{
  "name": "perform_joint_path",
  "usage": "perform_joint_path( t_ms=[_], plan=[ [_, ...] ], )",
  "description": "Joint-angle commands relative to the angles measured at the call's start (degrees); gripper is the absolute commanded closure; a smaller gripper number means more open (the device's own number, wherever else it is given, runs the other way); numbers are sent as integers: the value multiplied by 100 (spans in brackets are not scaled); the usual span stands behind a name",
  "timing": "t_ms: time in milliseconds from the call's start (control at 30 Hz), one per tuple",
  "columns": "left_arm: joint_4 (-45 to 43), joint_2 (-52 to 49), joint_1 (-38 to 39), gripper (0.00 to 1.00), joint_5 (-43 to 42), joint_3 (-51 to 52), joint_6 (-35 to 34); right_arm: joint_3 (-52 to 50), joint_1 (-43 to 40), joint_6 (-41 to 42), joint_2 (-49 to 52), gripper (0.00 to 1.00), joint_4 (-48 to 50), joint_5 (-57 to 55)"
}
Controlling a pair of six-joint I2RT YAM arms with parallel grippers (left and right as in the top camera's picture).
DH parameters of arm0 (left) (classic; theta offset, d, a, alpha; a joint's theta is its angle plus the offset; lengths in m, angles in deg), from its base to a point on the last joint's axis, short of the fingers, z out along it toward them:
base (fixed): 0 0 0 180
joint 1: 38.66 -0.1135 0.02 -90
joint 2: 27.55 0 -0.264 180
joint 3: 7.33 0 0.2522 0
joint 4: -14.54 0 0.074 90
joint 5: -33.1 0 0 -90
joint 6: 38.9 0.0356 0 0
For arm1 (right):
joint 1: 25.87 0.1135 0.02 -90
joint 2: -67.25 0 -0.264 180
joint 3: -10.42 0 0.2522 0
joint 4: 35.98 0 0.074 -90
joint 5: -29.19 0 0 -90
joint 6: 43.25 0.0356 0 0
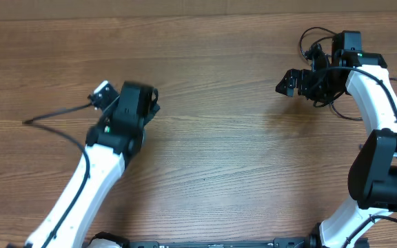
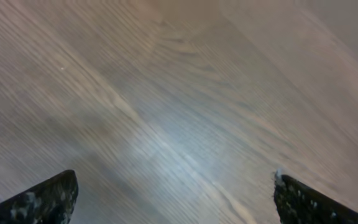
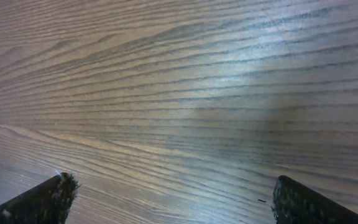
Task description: Untangle cables
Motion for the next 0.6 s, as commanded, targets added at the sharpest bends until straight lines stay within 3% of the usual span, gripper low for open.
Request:
perform_joint_path(
  t_ms=[0,133,367,567],
  plan=[
    [-802,787,-66,0,35,782,621,85,4,2,-4,0,4,70],
    [-1923,1366,-103,0,24,1665,999,85,4,2,-4,0,4,68],
    [-4889,2321,-111,0,-358,3646,1834,85,4,2,-4,0,4,68],
    [-6557,2979,-122,0,-614,4833,2347,85,4,2,-4,0,4,68]
  ],
)
